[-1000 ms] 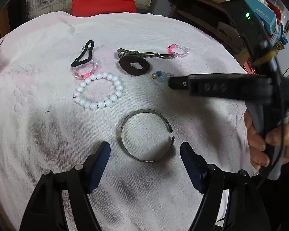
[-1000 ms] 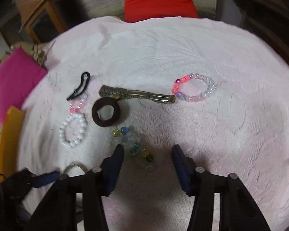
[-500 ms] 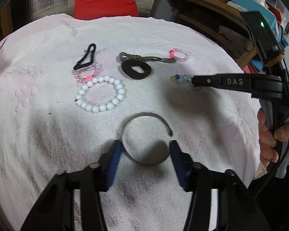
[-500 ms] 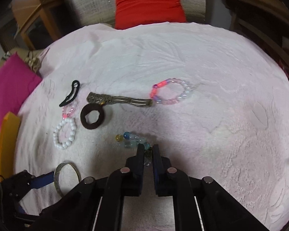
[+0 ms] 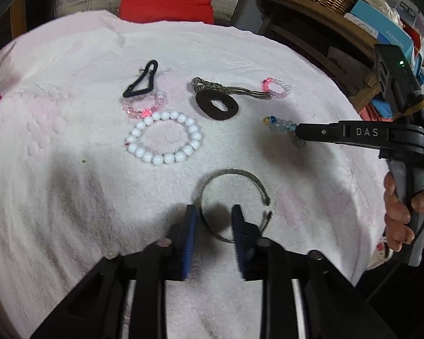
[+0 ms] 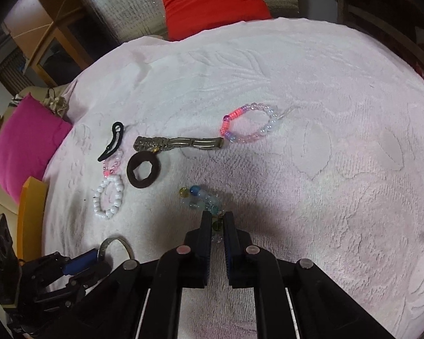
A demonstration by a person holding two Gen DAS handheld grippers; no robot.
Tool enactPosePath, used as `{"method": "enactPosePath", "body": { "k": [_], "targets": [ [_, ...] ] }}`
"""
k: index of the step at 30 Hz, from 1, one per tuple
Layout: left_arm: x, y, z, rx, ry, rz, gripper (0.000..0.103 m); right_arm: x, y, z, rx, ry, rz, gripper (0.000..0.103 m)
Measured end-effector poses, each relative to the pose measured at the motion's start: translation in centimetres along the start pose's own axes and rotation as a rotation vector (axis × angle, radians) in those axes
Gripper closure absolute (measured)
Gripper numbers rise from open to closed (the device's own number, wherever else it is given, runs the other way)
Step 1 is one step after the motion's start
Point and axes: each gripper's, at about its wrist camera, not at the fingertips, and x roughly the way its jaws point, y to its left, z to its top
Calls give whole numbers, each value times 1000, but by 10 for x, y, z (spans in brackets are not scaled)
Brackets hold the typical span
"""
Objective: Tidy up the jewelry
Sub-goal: 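Close right tool on the glass bead charm while left tool grips the silver bangle, then lift the silver bangle with left tool while right tool lifts the bead charm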
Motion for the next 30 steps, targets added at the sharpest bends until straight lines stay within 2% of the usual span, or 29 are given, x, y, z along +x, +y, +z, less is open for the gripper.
{"method": "enactPosePath", "body": {
  "k": [2, 3, 6, 9, 11, 16, 20, 27, 30],
  "targets": [
    [-2, 0, 1, -20, -3, -17, 38, 3, 0, 1, 9, 19, 1, 93],
    [-5, -1, 1, -22, -12, -7, 33, 4, 0, 0, 10, 25, 3, 93],
    [-8, -9, 0, 24, -28, 9, 32, 4, 1, 0, 4, 30, 2, 91],
    [-2, -16, -2, 70, 2, 31, 32, 5, -2, 0, 16, 38, 12, 81],
    [2, -19, -3, 79, 27, 31, 32, 6, -2, 0, 24, 47, 27, 75],
    [3, -22, -4, 78, 24, 22, 27, 6, 6, 0, -8, 36, 15, 68],
    [11, -30, -5, 113, 29, 51, 23, 8, 9, -1, -31, 21, -5, 67],
    [19, -38, -8, 181, 11, 120, 23, 13, 20, -4, -81, -17, -68, 67],
    [20, -37, -5, 174, -9, 129, 32, 14, 25, -6, -114, -33, -112, 74]
  ]
}}
